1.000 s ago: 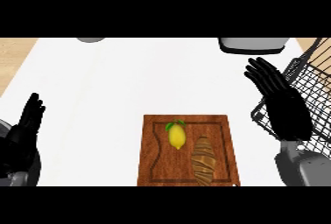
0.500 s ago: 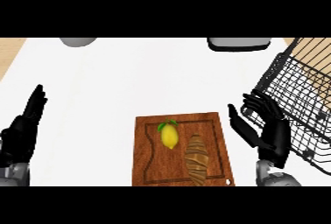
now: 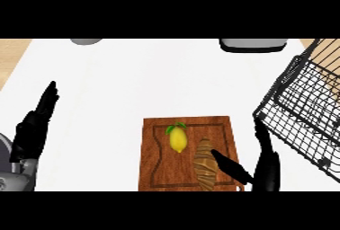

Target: Pick the lemon from the cutting board and place it in the tiered basket

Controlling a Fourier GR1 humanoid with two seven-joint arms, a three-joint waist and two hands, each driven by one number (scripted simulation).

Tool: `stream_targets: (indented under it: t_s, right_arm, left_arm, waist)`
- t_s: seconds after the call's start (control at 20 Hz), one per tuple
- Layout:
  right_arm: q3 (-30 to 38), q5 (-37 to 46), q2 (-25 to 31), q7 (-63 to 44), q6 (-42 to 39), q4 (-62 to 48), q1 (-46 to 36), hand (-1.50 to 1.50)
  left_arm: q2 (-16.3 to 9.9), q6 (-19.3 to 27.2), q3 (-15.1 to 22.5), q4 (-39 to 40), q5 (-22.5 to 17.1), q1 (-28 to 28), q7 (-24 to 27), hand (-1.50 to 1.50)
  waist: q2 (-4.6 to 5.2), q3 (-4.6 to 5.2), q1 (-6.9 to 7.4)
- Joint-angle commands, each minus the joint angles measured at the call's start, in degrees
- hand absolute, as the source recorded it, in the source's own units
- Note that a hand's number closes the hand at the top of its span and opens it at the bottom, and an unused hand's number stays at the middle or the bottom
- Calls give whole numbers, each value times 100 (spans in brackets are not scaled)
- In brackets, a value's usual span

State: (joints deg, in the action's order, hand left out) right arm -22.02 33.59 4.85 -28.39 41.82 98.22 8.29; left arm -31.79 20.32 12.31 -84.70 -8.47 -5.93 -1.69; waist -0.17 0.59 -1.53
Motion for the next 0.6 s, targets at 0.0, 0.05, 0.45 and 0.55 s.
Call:
stream_targets:
  t_s: [0.0, 0.05, 0.45, 0.55]
  right_arm:
    - [-430, 746, 378, -1254, -1127, 108, 28, -150]
    - [-524, 901, 405, -1620, -1396, 316, 11, -150]
    - [-695, 1970, -461, -4862, -3361, 602, -2139, -150]
    - [-411, 1739, -469, -5192, -3835, 526, -2399, -150]
  left_arm:
    - [32, -44, 23, 70, 21, -181, -80, 0]
    - [-41, -69, 50, -101, 44, -110, -133, 0]
    - [174, -160, 79, 217, 93, -401, -118, 0]
    - [239, -136, 55, 271, 115, -456, -90, 0]
  waist:
    - [31, 11, 81]
    - [-8, 1, 144]
    - [21, -33, 220]
    - [24, -40, 188]
